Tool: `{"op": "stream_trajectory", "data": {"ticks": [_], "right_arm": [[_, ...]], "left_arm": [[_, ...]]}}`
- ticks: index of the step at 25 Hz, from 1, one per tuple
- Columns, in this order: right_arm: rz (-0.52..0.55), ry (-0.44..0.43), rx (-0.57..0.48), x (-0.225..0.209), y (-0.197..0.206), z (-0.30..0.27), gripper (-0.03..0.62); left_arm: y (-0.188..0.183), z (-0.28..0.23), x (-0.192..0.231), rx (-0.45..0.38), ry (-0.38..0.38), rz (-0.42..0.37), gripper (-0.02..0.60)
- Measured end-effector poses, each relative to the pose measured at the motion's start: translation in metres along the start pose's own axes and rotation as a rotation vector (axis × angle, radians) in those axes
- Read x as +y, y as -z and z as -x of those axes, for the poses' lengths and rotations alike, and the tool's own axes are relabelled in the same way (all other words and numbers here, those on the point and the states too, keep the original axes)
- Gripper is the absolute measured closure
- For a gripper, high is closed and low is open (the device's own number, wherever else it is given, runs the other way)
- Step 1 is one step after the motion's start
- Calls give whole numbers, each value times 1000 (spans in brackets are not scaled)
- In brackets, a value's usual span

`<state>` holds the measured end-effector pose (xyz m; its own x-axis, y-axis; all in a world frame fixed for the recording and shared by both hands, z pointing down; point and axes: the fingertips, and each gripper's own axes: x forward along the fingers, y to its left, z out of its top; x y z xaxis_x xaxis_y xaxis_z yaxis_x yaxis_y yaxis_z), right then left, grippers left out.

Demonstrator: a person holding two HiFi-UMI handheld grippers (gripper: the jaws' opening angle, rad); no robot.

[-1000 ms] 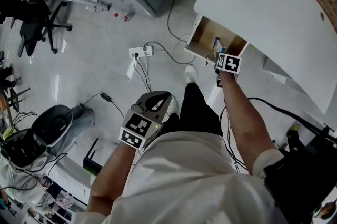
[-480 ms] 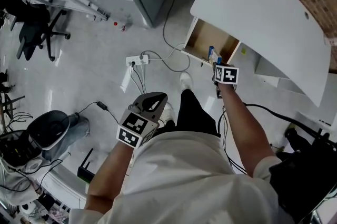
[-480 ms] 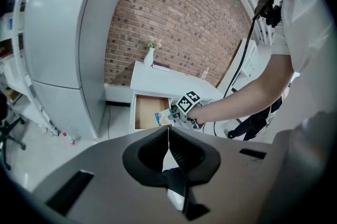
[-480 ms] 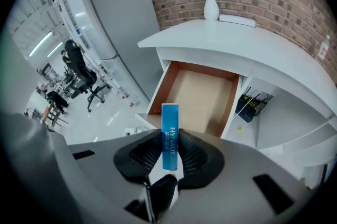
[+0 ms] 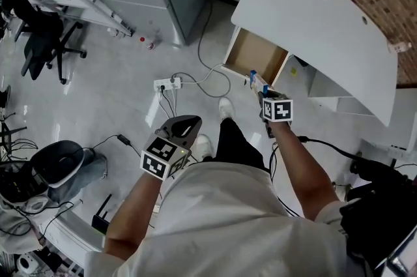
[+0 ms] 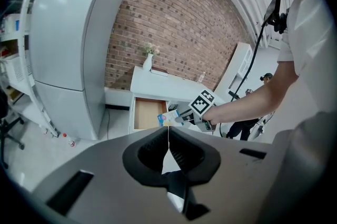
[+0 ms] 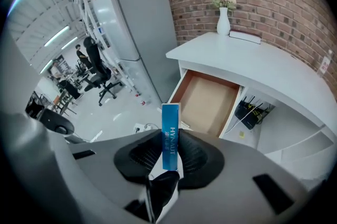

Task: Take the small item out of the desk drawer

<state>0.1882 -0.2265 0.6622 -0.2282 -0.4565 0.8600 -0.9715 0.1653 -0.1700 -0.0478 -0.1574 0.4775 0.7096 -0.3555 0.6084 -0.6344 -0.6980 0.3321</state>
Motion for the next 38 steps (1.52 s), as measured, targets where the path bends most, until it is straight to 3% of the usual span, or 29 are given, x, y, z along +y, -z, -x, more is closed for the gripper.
{"op": "stream_trajectory", "data": {"ticks": [16,38], "right_arm": [[77,-107,-68,92,36,114,482],[79,-111,-119,159,91,185,482]], "left_arm": [[40,54,-19,-35,-4,7,557],[102,96,-36,-27,16,-5,557]]}}
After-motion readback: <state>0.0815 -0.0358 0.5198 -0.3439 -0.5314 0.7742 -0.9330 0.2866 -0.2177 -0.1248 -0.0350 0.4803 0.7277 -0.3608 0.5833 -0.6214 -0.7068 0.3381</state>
